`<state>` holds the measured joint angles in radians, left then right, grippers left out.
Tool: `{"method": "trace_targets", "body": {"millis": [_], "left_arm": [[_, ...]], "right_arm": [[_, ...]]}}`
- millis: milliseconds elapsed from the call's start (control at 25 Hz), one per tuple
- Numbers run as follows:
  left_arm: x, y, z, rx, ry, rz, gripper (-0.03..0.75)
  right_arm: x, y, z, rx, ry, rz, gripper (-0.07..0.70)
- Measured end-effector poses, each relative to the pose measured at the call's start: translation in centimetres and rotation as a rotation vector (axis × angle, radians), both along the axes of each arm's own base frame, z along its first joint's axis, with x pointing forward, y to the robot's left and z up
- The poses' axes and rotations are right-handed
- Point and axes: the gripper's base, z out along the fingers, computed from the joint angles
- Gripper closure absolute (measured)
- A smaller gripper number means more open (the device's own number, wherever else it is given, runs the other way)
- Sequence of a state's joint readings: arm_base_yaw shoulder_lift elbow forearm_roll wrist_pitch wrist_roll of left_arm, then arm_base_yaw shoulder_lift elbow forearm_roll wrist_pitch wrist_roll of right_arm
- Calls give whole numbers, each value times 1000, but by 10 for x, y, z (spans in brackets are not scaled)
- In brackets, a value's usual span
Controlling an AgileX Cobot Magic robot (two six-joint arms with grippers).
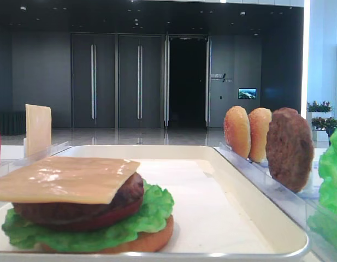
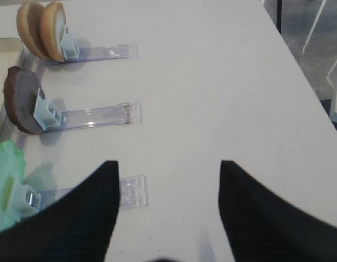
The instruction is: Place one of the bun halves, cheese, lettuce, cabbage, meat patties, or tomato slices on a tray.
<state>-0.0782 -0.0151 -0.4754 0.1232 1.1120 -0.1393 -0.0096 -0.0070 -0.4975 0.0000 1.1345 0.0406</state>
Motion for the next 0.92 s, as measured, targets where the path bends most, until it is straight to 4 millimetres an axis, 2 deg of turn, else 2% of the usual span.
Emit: {"method": "trace_targets", "body": {"millis": [920], "left_arm": [[0,0,0,0,0,0,202]], "right_arm": [[0,0,0,0,0,0,216]]}}
